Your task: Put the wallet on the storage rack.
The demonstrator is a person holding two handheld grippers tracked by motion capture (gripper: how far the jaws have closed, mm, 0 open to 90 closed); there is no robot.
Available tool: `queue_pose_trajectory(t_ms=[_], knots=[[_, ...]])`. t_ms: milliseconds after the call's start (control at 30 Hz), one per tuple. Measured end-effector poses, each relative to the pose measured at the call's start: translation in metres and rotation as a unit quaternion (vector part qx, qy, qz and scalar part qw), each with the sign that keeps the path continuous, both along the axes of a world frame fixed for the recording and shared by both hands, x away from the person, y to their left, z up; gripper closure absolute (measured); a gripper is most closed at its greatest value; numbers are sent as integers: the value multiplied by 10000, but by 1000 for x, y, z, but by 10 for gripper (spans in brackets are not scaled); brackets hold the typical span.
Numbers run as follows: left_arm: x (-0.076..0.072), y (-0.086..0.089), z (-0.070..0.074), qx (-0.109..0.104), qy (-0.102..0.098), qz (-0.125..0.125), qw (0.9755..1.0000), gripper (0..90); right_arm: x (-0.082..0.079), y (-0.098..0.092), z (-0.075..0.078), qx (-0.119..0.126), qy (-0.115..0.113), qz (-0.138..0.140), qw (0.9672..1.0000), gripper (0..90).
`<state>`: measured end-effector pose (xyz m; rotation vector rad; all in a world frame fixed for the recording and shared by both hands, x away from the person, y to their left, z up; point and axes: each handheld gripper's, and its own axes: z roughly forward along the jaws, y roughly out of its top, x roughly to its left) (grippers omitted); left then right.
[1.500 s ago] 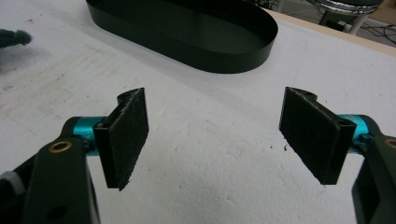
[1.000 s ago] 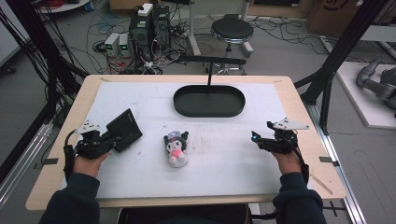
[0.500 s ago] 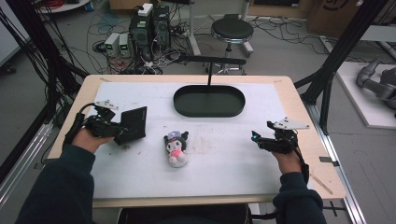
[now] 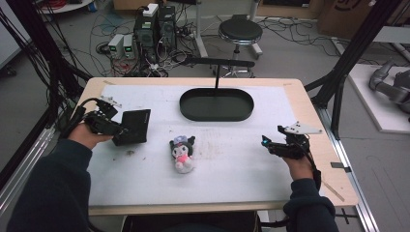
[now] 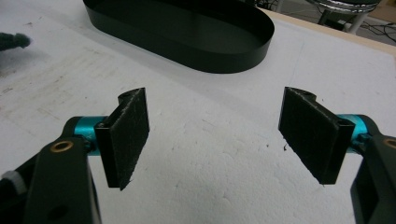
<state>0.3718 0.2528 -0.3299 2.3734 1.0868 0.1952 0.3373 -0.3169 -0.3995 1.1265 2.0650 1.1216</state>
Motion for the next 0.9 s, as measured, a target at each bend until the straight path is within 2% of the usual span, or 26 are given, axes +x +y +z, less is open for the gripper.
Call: queue_pose_trajectory(t_ms=[33,67,100,167,267,367,433,533,633,800,900], knots=[[-1,0,0,125,110,-75,9998,841,-1,1,0,-9,21,7,10000,249],[-2,-3,-2,345,336,-266,9985,840,-1,1,0,-18,6,15,10000,249],[-2,-3,-2,345,336,-266,9985,840,-1,2,1,-21,10,9,10000,249],[0,-8,-5,448,463,-355,9973,840,-1,2,1,-14,7,14,10000,249],[6,-16,-11,531,511,-366,9966,838,-1,2,1,-23,8,11,10000,249],[11,-22,-11,432,369,-315,9979,836,-1,1,1,-1,9,-5,10000,249],[13,-27,-12,455,264,-291,9982,833,0,0,1,-12,7,5,10000,249],[17,-34,-17,401,39,-128,9991,817,0,1,0,-19,17,17,10000,249],[19,-40,-27,245,-185,77,9995,791,0,0,1,-18,-1,17,10000,249],[19,-47,-39,39,-591,291,9978,793,-1,-2,1,11,13,-18,10000,249],[15,-51,-44,49,-906,451,9949,759,-1,-2,0,3,7,-8,10000,249]])
